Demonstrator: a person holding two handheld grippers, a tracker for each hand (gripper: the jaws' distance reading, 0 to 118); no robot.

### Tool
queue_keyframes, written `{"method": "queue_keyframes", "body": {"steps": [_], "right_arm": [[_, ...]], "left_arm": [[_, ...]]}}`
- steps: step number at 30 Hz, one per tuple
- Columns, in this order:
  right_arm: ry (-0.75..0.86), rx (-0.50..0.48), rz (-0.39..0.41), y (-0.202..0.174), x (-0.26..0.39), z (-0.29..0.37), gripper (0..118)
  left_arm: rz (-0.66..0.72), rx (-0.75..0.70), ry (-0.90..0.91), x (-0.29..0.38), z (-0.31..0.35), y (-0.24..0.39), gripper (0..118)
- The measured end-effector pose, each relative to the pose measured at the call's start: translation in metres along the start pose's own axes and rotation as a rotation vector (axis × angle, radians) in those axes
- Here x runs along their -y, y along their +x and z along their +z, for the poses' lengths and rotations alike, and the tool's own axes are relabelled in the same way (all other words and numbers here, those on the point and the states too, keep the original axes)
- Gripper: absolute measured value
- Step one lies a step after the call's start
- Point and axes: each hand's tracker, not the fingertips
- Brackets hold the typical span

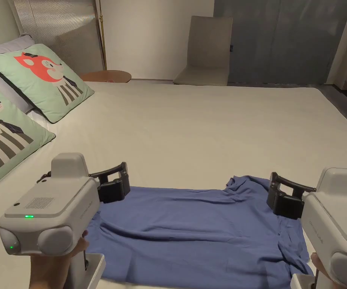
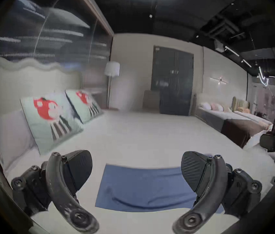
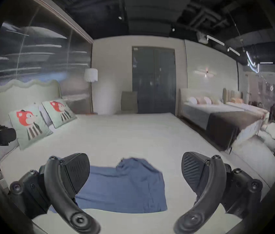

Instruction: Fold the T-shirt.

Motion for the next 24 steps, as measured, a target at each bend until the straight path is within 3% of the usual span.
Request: {"method": "queue_keyframes", "body": {"steps": [2,3,4,5,6,17,24], "right_arm": [[0.028,0.002,0.025,-0.005,-0.004,0.001,101],[0.043,0.004,0.03,-0.007,-0.006,0.002,81],[0.062,0.0,0.037,-0.011,-0.01,0.008,59],[0.075,0.001,0.04,-0.013,-0.011,0.01,32],[0.082,0.008,0.047,-0.015,-0.011,0.009,2],[0.077,-0.02,0.056,-0.021,-0.014,-0.019,1],[0.054,-0.042,0.077,-0.026,-0.015,-0.063,1]], "left_arm": [[-0.01,-0.015,0.039,-0.002,0.0,0.005,97],[-0.016,-0.014,0.058,-0.002,0.001,0.008,81],[-0.02,-0.009,0.071,-0.003,0.002,0.011,61],[-0.032,0.007,0.071,-0.002,0.002,0.013,28],[-0.043,0.012,0.071,-0.002,0.002,0.016,2],[-0.079,0.033,-0.008,-0.001,-0.041,0.012,0],[-0.052,0.03,-0.159,-0.007,-0.114,-0.015,0]]}}
